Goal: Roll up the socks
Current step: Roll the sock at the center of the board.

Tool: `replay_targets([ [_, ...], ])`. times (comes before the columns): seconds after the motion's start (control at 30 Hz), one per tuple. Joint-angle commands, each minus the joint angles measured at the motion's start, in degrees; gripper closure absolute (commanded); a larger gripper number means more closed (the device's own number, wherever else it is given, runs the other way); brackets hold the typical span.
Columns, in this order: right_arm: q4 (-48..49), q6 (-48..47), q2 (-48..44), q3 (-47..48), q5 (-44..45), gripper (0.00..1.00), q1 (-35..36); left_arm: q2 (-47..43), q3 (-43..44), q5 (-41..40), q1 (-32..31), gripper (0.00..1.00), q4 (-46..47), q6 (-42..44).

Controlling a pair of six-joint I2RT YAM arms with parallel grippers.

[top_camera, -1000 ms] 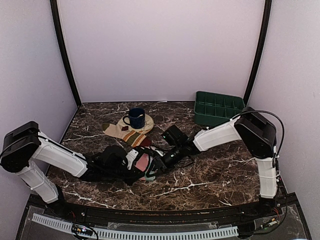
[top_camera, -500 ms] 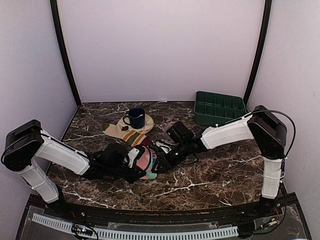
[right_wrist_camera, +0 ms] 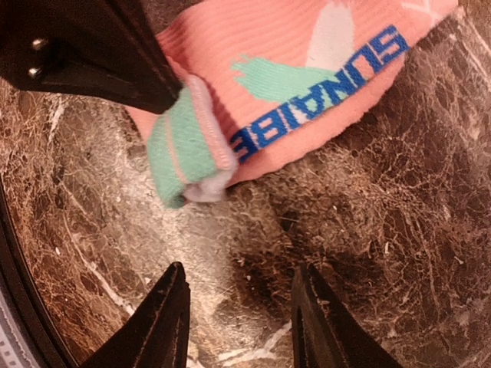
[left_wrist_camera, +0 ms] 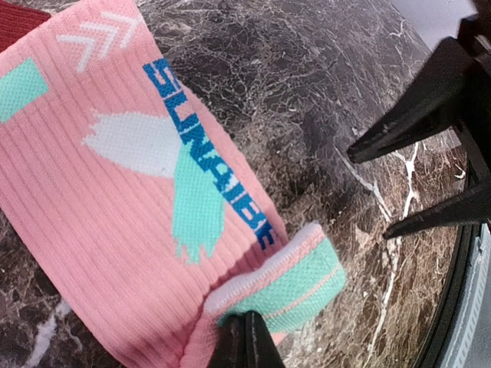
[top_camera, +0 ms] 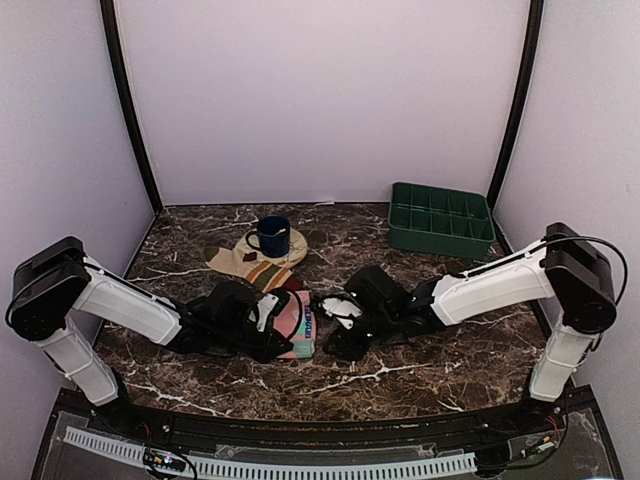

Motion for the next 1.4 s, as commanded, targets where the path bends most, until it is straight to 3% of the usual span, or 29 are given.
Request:
replay_targets([
  [0.0, 6.43, -8.4, -3.8, -2.45, 14.59, 0.58, 5.32, 2.18, 0.36, 1.42, 0.56, 0.96, -8.33, -0.4],
  [0.2, 7.41, -18.89, -3.23, -1.73, 24.99, 0.56, 12.84, 2.32, 0.63, 2.94, 1.83, 0.96, -9.22, -0.86],
  [0.47, 9.41, -28.18, 2.31, 0.82, 30.3, 0.54, 16.78, 2.48, 0.76, 5.66, 3.32, 0.97, -9.72, -0.42],
  [0.83, 9.01, -37.9, 8.7, 6.41, 31.51, 0.52, 17.32, 3.68, 1.72, 8.66, 4.81, 0.97, -10.71, 0.78],
  [1.37, 3.88, -42.62, 13.46, 10.62, 30.24, 0.52, 15.84, 5.31, 2.1, 11.08, 6.09, 0.98, -10.75, 1.78],
])
